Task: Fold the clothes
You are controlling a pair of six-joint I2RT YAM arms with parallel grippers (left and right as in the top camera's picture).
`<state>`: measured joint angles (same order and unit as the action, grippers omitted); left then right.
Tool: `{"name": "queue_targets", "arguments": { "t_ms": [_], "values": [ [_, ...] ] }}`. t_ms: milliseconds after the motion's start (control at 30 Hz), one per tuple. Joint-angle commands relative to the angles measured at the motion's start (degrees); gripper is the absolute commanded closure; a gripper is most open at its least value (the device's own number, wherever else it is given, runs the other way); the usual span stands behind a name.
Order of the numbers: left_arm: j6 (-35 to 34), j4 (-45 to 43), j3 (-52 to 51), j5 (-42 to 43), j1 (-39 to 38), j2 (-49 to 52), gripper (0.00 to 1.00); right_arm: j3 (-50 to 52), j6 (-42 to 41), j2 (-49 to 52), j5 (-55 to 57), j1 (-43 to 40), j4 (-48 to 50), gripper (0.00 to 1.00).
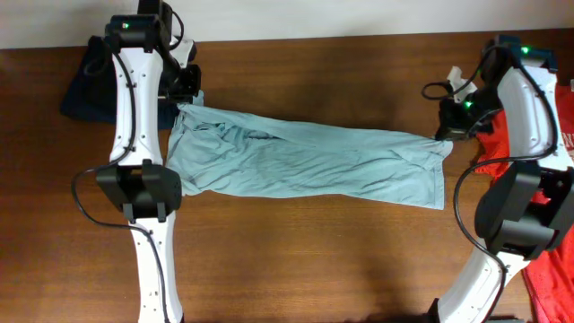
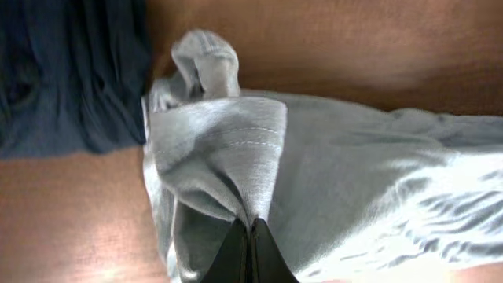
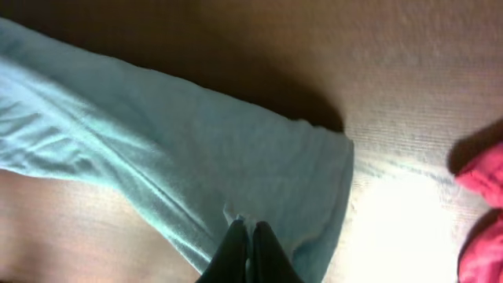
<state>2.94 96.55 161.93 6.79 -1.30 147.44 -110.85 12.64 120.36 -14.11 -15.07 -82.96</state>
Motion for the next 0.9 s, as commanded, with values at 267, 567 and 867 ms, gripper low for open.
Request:
{"name": "queue_targets", "arguments": {
  "t_ms": [267, 567, 867],
  "values": [
    [-0.5, 0.2, -25.0, -1.0, 0.5, -10.2, 1.0, 1.4, 0.7, -1.9, 0.0, -1.3, -0.7, 0.96],
    [0.3, -2.5, -38.8, -3.2, 3.4, -10.2, 1.0, 10.8, 0.1, -1.9, 4.5, -1.5, 3.2, 0.96],
    [0.3, -4.1, -39.1, -3.2, 6.1, -10.1, 1.0, 22.2, -4.6, -1.7, 12.7, -1.5, 16.6, 0.96]
  ]
}}
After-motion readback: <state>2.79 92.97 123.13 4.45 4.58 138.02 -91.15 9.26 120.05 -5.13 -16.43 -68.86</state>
